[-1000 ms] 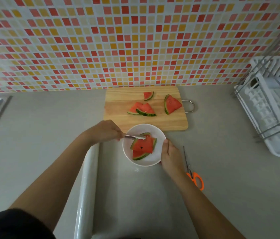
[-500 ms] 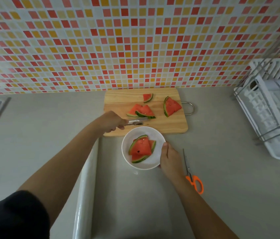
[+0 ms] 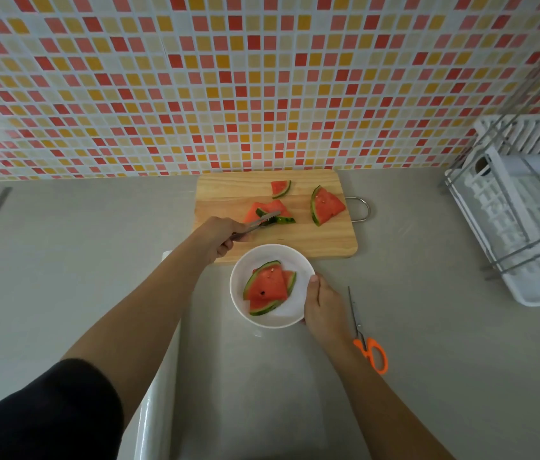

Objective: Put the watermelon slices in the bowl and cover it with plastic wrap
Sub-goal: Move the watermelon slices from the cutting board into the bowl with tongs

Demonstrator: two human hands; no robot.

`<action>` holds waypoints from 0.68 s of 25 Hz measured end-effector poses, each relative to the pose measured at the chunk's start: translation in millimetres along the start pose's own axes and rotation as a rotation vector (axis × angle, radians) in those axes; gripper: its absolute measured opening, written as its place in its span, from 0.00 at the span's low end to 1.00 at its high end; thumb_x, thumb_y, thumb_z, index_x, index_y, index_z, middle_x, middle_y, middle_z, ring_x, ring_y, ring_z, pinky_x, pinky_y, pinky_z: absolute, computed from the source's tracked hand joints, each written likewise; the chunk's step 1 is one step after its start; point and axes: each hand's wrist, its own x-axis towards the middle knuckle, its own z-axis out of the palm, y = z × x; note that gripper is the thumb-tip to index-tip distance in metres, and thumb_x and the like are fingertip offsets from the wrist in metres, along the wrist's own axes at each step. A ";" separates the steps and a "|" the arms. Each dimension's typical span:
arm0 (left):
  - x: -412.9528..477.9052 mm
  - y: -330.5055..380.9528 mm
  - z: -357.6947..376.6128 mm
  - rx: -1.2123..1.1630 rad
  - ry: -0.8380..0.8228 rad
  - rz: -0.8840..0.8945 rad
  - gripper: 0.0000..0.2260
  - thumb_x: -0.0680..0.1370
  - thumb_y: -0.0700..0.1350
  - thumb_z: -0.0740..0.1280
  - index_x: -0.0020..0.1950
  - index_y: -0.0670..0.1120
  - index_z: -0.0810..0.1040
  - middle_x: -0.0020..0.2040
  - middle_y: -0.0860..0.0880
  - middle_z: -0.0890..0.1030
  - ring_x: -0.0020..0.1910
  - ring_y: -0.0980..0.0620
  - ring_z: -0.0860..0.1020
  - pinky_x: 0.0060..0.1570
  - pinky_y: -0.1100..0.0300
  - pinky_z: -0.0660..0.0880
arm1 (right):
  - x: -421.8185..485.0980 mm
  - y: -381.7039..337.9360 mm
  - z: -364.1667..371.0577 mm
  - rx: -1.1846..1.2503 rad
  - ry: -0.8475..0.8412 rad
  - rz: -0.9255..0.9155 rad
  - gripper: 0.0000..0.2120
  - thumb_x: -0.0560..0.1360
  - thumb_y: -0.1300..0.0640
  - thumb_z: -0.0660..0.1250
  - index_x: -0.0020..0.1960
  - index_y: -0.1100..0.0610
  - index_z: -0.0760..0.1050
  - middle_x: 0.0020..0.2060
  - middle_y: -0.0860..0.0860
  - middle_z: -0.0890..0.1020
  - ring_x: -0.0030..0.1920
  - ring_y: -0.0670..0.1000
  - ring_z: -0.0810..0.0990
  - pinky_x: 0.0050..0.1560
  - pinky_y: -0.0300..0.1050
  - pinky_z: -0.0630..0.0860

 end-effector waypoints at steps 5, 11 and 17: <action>-14.7 4.9 -16.7 0.073 -0.049 0.087 0.08 0.77 0.44 0.68 0.50 0.40 0.82 0.35 0.49 0.81 0.24 0.57 0.61 0.17 0.69 0.56 | -1.0 -0.5 -0.5 0.004 -0.003 -0.006 0.16 0.80 0.51 0.49 0.42 0.55 0.72 0.31 0.49 0.76 0.35 0.52 0.77 0.33 0.46 0.72; -58.2 -6.1 -56.1 0.522 -0.333 0.267 0.14 0.76 0.43 0.67 0.30 0.48 0.83 0.21 0.57 0.70 0.22 0.59 0.62 0.22 0.69 0.58 | -1.3 -1.8 -1.7 -0.026 0.010 -0.020 0.17 0.81 0.52 0.49 0.40 0.56 0.70 0.30 0.46 0.73 0.32 0.45 0.73 0.30 0.44 0.63; -79.7 -3.0 -50.3 0.845 -0.275 0.165 0.15 0.76 0.43 0.66 0.30 0.44 0.76 0.18 0.56 0.69 0.19 0.58 0.60 0.22 0.67 0.56 | -3.1 -4.3 -3.4 -0.034 -0.001 -0.022 0.16 0.81 0.52 0.49 0.38 0.54 0.69 0.29 0.47 0.73 0.32 0.48 0.73 0.29 0.42 0.62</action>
